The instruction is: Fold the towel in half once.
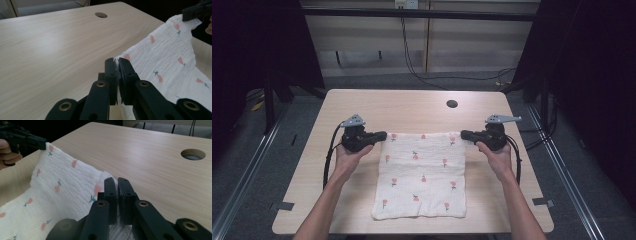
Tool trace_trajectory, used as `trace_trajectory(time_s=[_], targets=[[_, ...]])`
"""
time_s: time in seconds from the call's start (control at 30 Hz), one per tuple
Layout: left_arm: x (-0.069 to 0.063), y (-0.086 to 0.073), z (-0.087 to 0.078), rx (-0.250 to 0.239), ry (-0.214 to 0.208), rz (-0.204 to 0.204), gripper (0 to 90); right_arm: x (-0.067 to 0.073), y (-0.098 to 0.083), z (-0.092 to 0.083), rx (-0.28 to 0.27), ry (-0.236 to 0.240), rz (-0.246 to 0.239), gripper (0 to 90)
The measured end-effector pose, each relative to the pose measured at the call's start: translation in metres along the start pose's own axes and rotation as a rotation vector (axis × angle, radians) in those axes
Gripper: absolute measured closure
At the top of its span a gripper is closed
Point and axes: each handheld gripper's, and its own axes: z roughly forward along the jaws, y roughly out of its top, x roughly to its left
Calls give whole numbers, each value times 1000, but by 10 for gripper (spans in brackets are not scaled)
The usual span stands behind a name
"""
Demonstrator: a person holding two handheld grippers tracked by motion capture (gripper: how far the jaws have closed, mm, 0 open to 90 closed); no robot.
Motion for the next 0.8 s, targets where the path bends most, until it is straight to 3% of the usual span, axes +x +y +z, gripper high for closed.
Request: trace_trajectory(time_s=[0.17, 0.3, 0.43, 0.47, 0.63, 0.8], targets=[[-3, -2, -1, 18, -23, 7, 863, 3, -2, -1, 14, 4, -3, 864], [-8, -2, -4, 27, -37, 19, 863, 13, -2, -6, 22, 20, -16, 863], [-13, -3, -13, 13, -31, 21, 863, 21, -1, -13, 25, 29, -35, 863], [-15, -5, -17, 24, -33, 35, 864, 25, -4, -15, 25, -1, -45, 863], [-21, -8, -25, 40, -21, 56, 863, 29, -10, -19, 56, -4, -54, 863], [-29, -7, -39, 22, -50, 73, 863, 38, -9, -31, 43, 14, -74, 864]])
